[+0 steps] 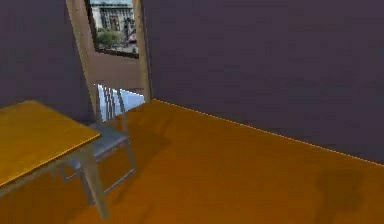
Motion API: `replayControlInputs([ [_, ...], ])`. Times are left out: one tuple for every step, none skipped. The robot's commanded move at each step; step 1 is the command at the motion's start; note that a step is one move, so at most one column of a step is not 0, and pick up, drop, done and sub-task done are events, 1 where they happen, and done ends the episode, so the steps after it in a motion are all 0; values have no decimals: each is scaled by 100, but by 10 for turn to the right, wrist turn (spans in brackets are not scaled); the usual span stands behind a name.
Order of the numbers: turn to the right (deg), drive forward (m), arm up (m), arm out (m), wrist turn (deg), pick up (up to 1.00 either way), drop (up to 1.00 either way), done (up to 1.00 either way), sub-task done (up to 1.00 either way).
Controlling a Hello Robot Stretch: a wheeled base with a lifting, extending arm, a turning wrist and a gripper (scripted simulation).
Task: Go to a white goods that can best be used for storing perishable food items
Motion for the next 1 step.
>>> replayControlInputs([
  [0, 100, 0, 0, 0, 0, 0, 0, 0],
])
